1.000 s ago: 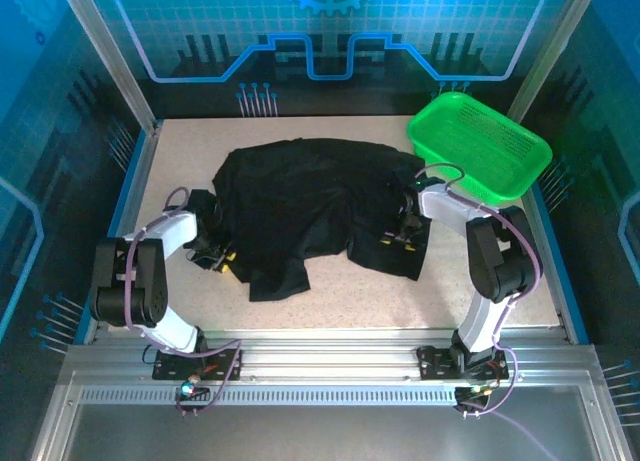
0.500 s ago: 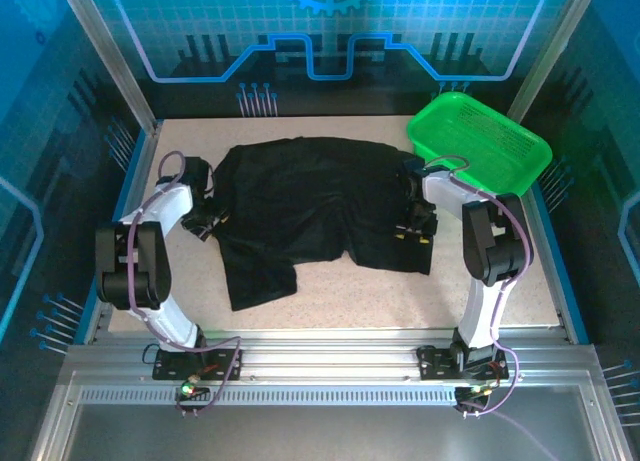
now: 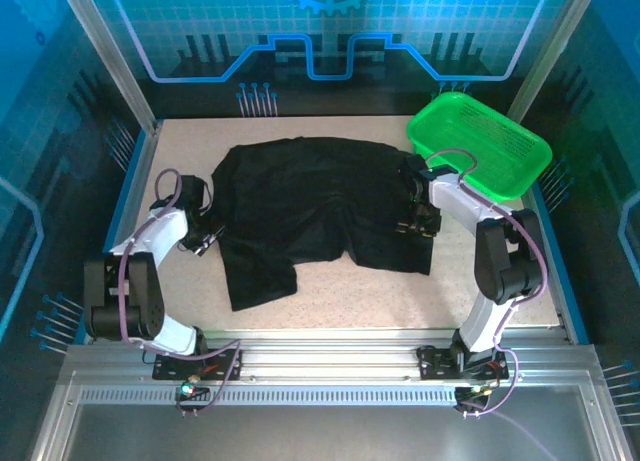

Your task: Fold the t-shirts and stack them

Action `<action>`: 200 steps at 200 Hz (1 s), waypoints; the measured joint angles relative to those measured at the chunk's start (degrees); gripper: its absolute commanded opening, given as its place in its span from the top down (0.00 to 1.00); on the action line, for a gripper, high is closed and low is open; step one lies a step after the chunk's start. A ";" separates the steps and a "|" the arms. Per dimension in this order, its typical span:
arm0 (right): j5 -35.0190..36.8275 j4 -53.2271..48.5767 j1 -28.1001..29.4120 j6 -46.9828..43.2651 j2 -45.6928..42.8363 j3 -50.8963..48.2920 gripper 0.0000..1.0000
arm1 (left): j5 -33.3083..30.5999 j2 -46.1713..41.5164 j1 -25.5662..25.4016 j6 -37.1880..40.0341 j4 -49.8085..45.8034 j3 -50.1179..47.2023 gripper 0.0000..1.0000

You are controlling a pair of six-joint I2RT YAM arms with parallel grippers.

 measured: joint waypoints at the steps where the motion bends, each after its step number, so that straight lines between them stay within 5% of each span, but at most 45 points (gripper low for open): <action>1: -0.04 0.02 0.00 0.00 0.00 -0.07 0.47 | 0.11 0.11 0.00 0.00 0.13 -0.09 0.53; 41: -2.27 1.40 -0.63 0.66 -1.84 -4.02 0.47 | 2.71 2.82 0.07 0.09 5.14 -1.62 0.61; 75: -3.50 2.43 -1.77 1.75 -3.48 -6.25 0.47 | 4.20 4.42 0.11 0.02 8.66 -2.34 0.81; 139: -5.05 3.69 -7.37 7.15 -9.25 -13.07 0.45 | 2.47 -1.49 0.15 -0.52 5.35 -4.22 0.80; 171: -6.84 4.13 -10.14 9.57 -10.95 -17.05 0.43 | -0.04 -7.61 0.15 -2.10 2.51 -6.14 0.93; 200: -8.87 4.61 -9.90 11.54 -12.33 -19.71 0.38 | -1.03 -8.24 0.15 -2.10 0.50 -7.23 0.95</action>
